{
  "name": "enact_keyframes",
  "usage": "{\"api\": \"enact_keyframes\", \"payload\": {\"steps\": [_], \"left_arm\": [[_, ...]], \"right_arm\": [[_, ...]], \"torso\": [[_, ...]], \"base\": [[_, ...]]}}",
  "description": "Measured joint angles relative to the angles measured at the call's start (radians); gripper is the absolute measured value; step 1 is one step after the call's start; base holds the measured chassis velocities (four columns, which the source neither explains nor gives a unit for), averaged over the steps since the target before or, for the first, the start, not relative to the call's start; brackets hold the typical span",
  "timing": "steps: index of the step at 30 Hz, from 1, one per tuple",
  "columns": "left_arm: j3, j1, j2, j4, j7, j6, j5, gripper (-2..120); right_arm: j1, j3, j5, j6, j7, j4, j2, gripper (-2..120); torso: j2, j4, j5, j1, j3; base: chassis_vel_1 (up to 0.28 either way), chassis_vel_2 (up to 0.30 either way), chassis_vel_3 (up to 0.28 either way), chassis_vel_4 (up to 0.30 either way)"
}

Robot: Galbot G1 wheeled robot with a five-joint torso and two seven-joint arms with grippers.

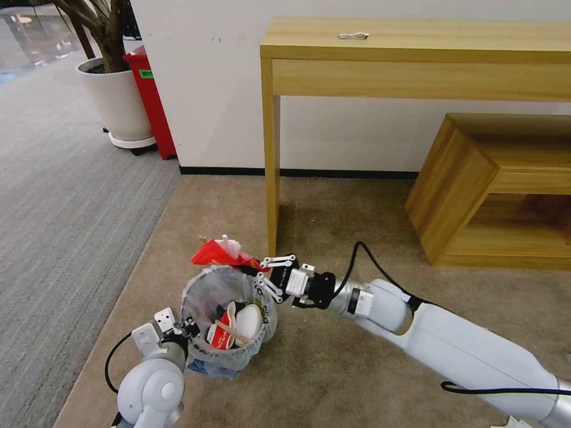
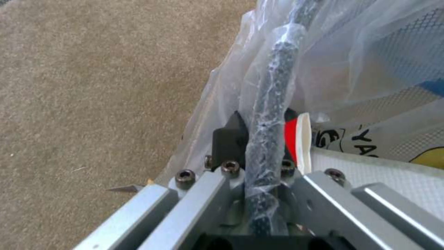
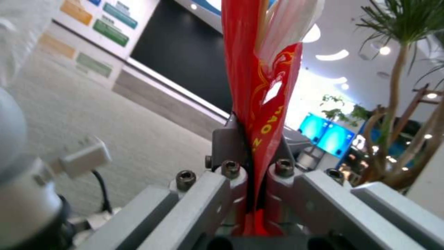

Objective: Pick up the trash bin and place the garbage on the floor into it.

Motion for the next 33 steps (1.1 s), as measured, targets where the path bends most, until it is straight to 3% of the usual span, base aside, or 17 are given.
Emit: {"api": "enact_keyframes", "payload": {"steps": [11,33], "left_arm": [[-0.027,-0.003,-0.001,-0.02,-0.009,0.011,-0.033,0],[-0.067,0.016,0.024,-0.163,-0.049,0.026,-0.109,0]], "right_arm": [[0.04,-0.099,0.022,-0.009,0.012,-0.013,0.039,0],[0.057,-0.114,0.013,-0.003,0.012,-0.036,0.038,0]], "torso": [[0.0,-0.0003,-0.0008,0.0,0.0],[0.0,0.0,0.0001,0.0,0.0]], "base": [[0.0,0.0,0.0,0.0],[0.0,0.0,0.0,0.0]]}}
